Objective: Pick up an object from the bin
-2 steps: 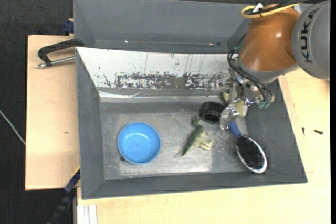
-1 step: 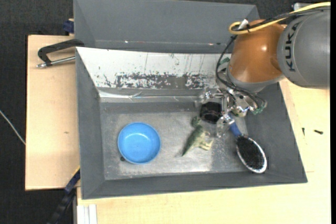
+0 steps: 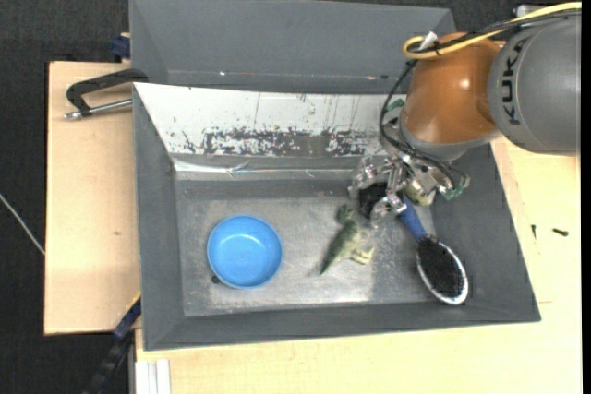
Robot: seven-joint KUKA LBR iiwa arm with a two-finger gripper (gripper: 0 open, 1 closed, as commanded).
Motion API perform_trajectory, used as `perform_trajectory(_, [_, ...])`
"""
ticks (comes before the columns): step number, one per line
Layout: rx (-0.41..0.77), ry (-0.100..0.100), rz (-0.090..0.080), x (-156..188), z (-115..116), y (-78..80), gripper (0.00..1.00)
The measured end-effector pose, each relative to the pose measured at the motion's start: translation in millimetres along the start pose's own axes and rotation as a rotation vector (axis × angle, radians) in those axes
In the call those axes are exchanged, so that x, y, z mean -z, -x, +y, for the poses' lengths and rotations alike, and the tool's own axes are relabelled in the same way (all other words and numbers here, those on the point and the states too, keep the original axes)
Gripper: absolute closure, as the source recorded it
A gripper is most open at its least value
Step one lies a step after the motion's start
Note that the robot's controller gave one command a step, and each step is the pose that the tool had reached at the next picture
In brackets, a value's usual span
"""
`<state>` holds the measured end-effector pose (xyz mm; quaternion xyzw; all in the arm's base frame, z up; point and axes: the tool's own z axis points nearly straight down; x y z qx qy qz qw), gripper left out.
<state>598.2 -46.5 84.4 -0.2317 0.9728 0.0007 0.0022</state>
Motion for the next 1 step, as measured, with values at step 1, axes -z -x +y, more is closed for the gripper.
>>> perform_trajectory(1, [0.114,-0.006,-0.01,120.2,22.1,-0.7,1.0])
